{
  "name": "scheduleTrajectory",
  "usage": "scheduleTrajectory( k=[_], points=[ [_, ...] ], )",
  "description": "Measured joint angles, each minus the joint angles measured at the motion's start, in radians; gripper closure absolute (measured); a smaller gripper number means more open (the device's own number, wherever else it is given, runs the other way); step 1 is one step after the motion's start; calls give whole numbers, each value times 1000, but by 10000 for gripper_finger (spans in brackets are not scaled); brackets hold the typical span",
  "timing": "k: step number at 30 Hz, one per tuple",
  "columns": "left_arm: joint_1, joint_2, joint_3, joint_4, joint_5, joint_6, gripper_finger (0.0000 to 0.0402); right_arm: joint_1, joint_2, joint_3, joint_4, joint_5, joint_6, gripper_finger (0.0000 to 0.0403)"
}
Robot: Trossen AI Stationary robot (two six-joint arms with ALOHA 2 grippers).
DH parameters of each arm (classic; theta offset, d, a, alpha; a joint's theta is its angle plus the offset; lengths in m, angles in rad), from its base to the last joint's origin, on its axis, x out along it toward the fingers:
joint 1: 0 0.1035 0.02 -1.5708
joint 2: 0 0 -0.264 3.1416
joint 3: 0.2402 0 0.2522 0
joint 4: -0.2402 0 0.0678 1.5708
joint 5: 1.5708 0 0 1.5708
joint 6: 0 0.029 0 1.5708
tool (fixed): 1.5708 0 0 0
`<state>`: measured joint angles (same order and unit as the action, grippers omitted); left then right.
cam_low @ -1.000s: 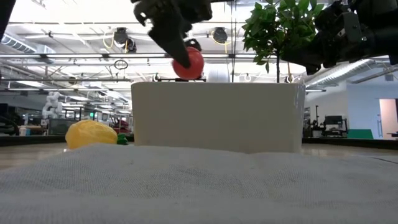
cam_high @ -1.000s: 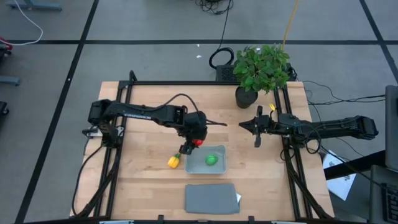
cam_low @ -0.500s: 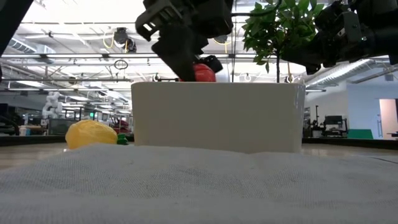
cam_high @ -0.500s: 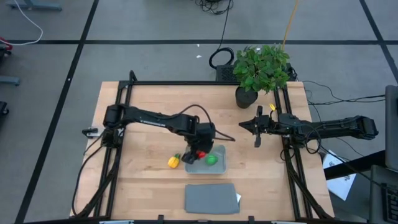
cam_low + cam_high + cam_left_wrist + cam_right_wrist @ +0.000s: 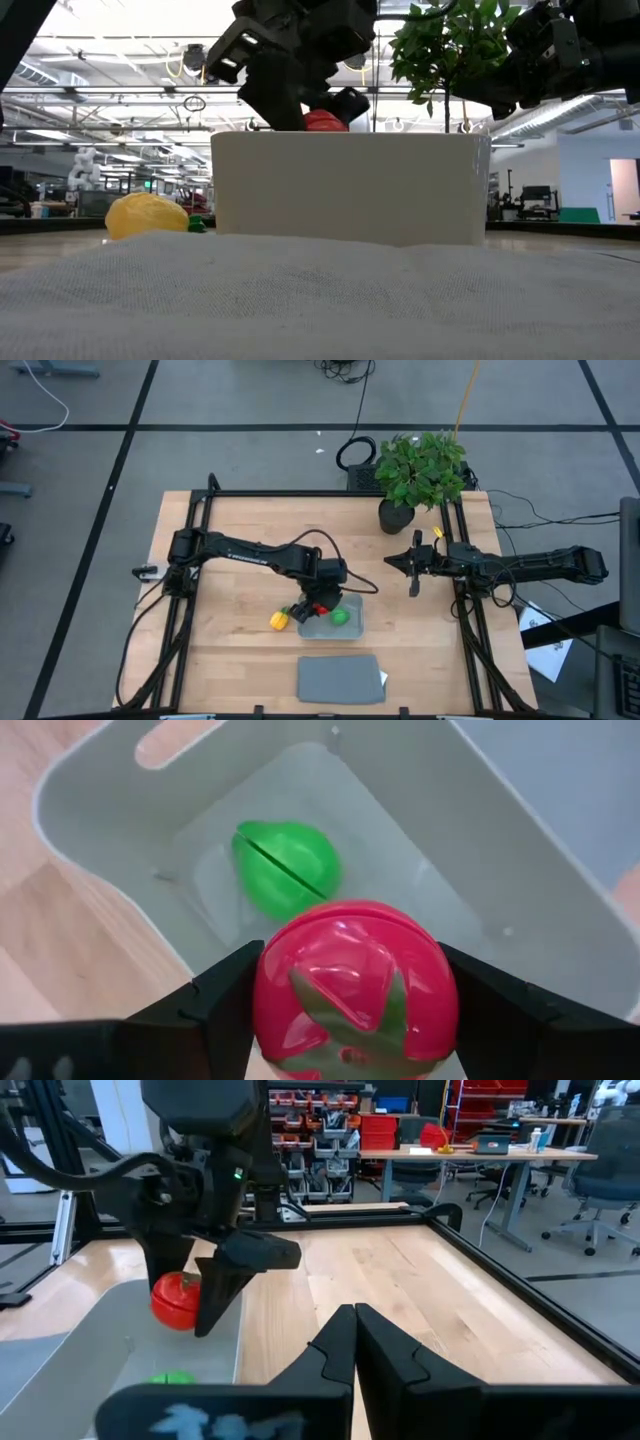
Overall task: Pick and placing Produce into tupperware
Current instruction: Put the tomato into the bin
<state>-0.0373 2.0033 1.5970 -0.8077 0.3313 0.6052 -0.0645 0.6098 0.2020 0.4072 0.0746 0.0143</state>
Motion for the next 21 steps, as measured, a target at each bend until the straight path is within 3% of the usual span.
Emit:
scheduleTrajectory(
  k=[8, 21],
  points=[
    [-2, 37, 0, 5, -24, 106, 140, 0, 0, 0, 0, 0, 0, 403],
    [-11, 72, -1, -4, -38, 54, 140, 0, 0, 0, 0, 0, -6, 403]
  ],
)
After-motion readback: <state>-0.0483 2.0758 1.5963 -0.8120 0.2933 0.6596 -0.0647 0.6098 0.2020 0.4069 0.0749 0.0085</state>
